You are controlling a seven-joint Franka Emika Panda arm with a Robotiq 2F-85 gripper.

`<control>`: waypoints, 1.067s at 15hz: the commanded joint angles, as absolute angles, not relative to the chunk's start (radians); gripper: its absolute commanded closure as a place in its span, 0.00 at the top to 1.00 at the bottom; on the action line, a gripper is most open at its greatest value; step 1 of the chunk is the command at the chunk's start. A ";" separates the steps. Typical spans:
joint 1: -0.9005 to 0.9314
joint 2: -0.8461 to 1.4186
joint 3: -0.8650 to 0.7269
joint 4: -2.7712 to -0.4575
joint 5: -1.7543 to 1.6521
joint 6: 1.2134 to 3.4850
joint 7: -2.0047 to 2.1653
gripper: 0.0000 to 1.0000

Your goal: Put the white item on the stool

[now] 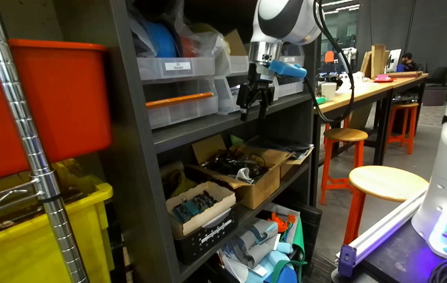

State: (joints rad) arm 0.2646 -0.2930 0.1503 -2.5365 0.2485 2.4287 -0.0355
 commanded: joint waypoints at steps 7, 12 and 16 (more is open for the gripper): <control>0.259 -0.293 0.156 -2.535 0.250 2.426 -0.036 1.00; 0.259 -0.294 0.163 -2.564 0.250 2.472 -0.026 1.00; 0.254 -0.319 0.186 -2.739 0.247 2.725 0.044 1.00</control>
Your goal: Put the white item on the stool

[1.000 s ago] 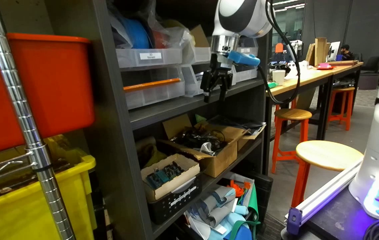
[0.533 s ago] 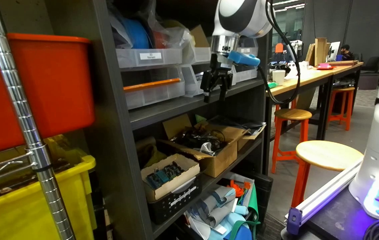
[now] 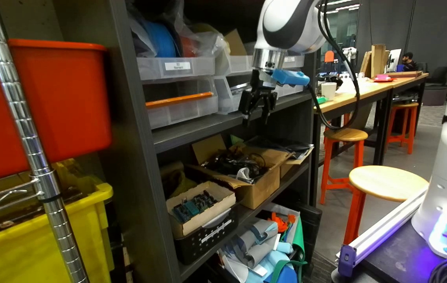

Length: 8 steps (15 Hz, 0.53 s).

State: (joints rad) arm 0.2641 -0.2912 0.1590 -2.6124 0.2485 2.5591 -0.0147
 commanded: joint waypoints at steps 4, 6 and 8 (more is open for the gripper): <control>0.189 -0.226 0.238 -2.801 0.157 2.954 0.185 1.00; 0.121 -0.220 0.288 -2.828 0.071 3.009 0.273 1.00; 0.013 -0.215 0.369 -2.816 -0.017 3.024 0.359 1.00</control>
